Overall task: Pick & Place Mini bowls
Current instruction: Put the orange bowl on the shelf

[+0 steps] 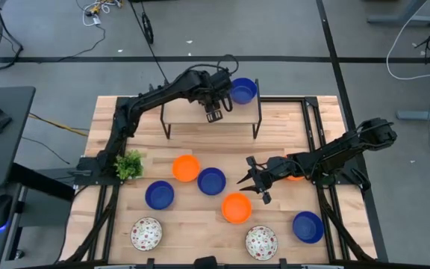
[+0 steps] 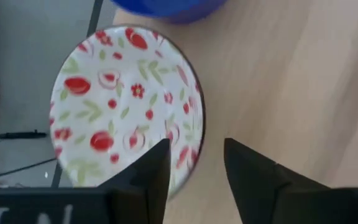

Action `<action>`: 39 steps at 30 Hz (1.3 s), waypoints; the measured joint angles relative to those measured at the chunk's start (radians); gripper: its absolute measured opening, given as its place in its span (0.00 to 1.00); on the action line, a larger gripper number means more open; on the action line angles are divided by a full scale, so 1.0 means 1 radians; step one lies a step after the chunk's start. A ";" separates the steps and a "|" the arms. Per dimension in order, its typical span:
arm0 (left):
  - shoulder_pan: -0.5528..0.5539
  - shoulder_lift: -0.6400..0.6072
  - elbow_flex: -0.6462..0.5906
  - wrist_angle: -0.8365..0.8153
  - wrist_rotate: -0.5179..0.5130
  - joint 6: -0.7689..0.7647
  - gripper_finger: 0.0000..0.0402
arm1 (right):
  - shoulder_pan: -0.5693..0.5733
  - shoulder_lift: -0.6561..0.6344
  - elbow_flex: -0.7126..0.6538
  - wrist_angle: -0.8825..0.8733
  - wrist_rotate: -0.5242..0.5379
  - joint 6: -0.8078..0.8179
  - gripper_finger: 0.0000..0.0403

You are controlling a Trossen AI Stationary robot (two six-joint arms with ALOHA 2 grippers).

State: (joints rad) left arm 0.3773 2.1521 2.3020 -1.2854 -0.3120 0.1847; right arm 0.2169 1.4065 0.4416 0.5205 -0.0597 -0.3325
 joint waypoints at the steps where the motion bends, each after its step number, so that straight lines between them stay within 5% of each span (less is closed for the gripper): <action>1: -0.004 0.000 0.020 -0.030 0.002 -0.013 0.40 | 0.000 0.000 0.000 -0.001 0.000 0.000 0.30; 10: -0.113 -0.080 0.032 -0.294 0.025 -0.229 0.41 | 0.000 0.000 0.000 -0.012 0.000 0.000 0.30; 14: -0.241 -0.109 0.030 -0.280 0.023 -0.285 0.38 | 0.000 0.000 0.000 -0.021 0.000 0.001 0.30; 26: -0.678 -0.129 0.030 -0.285 -0.198 -0.504 0.30 | 0.000 0.000 -0.001 -0.038 0.000 0.021 0.30; 34: -0.848 -0.129 0.015 -0.284 -0.244 -0.687 0.26 | 0.000 0.000 -0.001 -0.034 0.000 0.037 0.30; 39: -0.916 -0.145 -0.133 -0.286 -0.285 -0.875 0.26 | 0.000 0.000 -0.001 -0.037 -0.001 0.068 0.30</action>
State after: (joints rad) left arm -0.5390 2.0071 2.1687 -1.5711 -0.5973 -0.6907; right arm 0.2169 1.4067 0.4408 0.4838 -0.0605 -0.2642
